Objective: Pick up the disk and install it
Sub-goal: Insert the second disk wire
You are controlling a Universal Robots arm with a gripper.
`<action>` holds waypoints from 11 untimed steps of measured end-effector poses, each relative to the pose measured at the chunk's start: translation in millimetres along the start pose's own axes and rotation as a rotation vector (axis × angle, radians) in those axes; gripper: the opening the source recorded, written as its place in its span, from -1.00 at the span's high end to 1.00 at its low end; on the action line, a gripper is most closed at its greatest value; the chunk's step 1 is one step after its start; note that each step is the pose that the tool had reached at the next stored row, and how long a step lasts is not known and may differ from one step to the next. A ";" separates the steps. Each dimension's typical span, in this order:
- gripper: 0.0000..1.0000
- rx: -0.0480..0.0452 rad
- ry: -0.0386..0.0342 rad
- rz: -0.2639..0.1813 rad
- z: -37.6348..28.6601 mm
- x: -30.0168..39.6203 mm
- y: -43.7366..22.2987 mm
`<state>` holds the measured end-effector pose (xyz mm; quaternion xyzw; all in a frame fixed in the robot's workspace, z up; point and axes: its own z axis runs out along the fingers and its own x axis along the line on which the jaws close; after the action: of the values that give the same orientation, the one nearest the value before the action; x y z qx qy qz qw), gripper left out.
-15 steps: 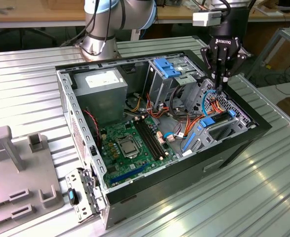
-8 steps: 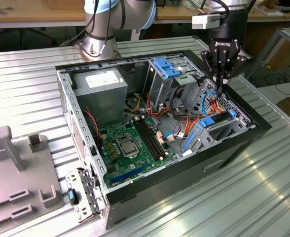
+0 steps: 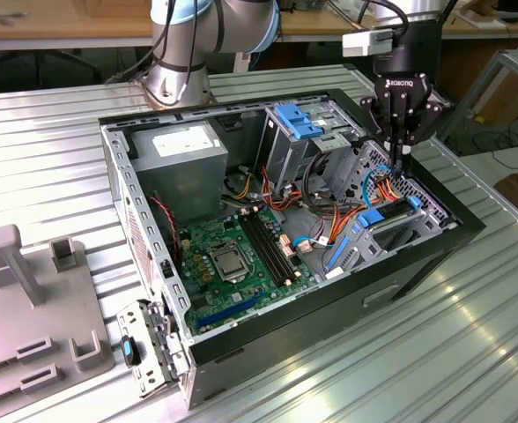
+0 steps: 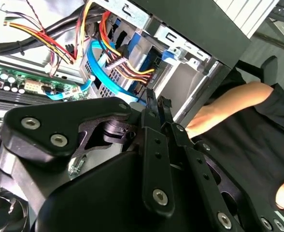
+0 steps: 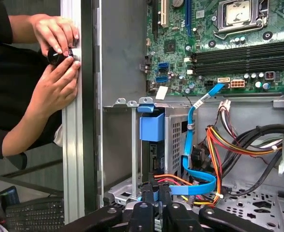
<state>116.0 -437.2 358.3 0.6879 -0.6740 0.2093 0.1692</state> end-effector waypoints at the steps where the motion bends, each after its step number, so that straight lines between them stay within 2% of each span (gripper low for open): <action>1: 0.67 0.0000 -0.0023 0.000 1.1 0.8 0.5; 2: 0.67 0.0002 -0.0102 0.000 2.5 1.9 0.9; 3: 0.67 0.0003 -0.0268 0.001 4.3 4.2 1.4; 5: 0.67 0.0003 -0.0503 0.003 7.3 8.3 2.7; 6: 0.67 0.0002 -0.0558 0.003 9.2 10.9 3.5; 10: 0.67 0.0004 -0.0639 0.004 17.2 22.9 7.6; 11: 0.67 0.0003 -0.0686 0.004 18.6 25.0 8.6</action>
<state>108.6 -468.5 354.9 0.6934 -0.6807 0.1860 0.1454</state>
